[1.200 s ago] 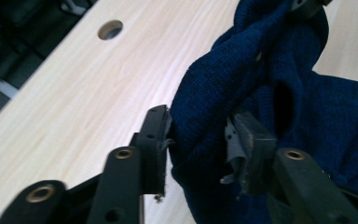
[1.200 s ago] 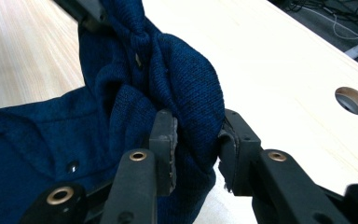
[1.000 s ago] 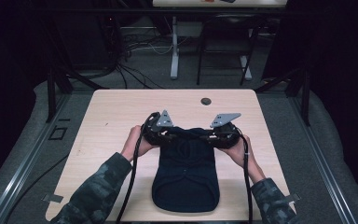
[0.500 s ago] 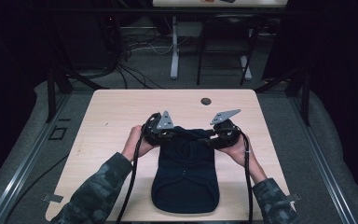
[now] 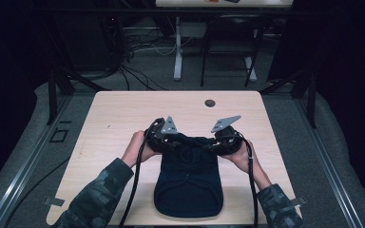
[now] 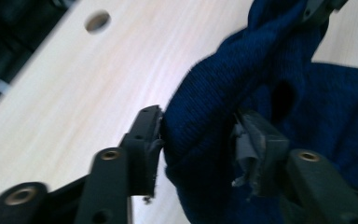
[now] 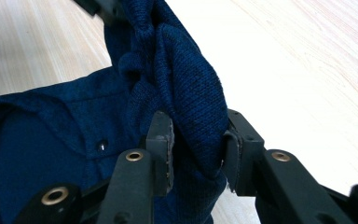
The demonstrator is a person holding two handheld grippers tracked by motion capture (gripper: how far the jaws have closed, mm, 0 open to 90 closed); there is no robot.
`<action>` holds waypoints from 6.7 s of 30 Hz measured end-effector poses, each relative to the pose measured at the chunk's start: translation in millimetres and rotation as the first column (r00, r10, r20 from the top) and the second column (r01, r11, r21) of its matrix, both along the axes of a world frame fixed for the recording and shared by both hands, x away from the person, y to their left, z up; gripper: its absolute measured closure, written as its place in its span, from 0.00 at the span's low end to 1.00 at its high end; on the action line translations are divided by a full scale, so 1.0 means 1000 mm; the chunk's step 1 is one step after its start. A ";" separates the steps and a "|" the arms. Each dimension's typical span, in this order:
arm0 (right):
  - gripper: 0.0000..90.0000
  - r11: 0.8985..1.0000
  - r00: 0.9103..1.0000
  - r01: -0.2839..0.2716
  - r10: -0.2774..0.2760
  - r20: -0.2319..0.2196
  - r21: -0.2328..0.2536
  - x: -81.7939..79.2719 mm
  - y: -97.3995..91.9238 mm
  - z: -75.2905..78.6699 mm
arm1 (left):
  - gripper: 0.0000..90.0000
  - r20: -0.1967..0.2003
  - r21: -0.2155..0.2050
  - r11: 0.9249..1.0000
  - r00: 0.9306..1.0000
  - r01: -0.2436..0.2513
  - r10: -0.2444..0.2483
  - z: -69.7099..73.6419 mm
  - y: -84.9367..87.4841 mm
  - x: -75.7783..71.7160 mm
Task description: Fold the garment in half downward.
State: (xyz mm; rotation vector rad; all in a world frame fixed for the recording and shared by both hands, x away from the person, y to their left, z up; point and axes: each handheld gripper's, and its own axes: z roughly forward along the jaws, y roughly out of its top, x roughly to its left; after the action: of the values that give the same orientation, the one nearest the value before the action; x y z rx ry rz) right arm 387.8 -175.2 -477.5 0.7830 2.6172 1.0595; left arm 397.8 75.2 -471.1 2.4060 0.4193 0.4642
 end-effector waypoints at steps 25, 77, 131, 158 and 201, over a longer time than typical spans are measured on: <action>0.69 1.000 1.000 -0.027 0.027 -0.002 0.007 -0.033 -0.007 -0.014 | 0.68 -0.019 -0.091 0.995 0.999 0.045 -0.047 -0.016 0.016 -0.036; 0.54 0.990 0.992 -0.111 0.105 -0.071 -0.082 -0.097 -0.006 -0.057 | 0.54 -0.205 -0.142 0.988 0.974 0.062 -0.091 -0.077 0.030 -0.100; 0.25 0.993 0.994 -0.023 0.010 -0.108 -0.115 -0.100 -0.004 -0.085 | 0.23 -0.129 -0.065 0.994 0.989 -0.088 0.079 -0.097 0.031 -0.105; 0.12 0.998 0.996 0.023 -0.028 -0.081 -0.066 -0.104 -0.010 -0.081 | 0.07 -0.112 -0.141 0.981 0.987 -0.132 0.117 -0.089 0.037 -0.104; 0.00 0.937 0.940 0.339 -0.342 -0.023 -0.082 -0.087 -0.100 -0.085 | 0.00 -0.087 -0.120 0.899 0.907 -0.420 0.412 -0.101 0.115 -0.068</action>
State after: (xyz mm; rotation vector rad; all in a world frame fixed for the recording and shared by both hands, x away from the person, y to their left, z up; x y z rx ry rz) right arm 300.3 -275.6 -562.4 1.1931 2.4108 0.8476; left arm 330.2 190.0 -572.1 2.1978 0.9738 0.5303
